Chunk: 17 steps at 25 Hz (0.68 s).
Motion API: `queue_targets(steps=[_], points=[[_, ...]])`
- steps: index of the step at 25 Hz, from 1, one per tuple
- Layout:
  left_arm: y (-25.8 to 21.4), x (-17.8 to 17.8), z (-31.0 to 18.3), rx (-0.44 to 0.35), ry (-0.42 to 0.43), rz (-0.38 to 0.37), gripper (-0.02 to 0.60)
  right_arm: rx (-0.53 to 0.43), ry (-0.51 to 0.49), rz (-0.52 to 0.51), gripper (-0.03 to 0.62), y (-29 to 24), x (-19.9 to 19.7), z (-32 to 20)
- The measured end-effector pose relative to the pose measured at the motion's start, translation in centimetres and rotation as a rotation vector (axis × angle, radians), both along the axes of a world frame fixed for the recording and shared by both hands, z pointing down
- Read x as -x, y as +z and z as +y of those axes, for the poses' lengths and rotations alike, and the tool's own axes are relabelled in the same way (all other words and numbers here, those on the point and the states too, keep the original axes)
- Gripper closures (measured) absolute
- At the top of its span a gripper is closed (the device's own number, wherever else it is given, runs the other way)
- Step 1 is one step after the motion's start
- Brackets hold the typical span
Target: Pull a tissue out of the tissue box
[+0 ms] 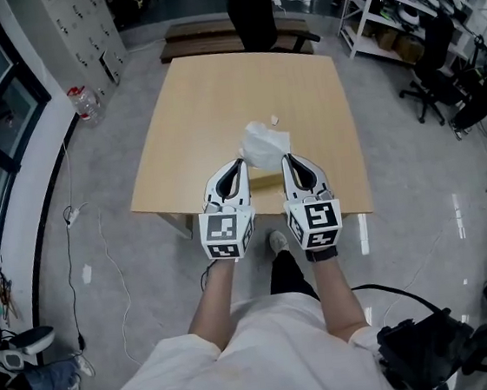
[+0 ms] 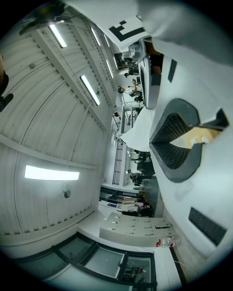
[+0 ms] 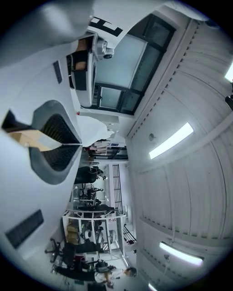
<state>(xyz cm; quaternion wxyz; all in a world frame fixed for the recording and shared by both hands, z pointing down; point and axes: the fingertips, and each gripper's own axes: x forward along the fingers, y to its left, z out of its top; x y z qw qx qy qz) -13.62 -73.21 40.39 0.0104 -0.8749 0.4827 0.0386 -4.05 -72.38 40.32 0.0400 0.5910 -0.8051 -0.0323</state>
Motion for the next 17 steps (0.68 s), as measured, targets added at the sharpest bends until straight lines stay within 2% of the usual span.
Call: queue_targets(steps=[8, 17], points=[[-0.7, 0.1, -0.8, -0.014, 0.011, 0.005, 0.591, -0.004, 0.020, -0.003, 0.582, -0.3, -0.5, -0.7], [-1.2, -1.6, -1.8, -0.016, 0.038, -0.008, 0.591, -0.014, 0.042, 0.013, 0.582, -1.2, -2.4, -2.0]])
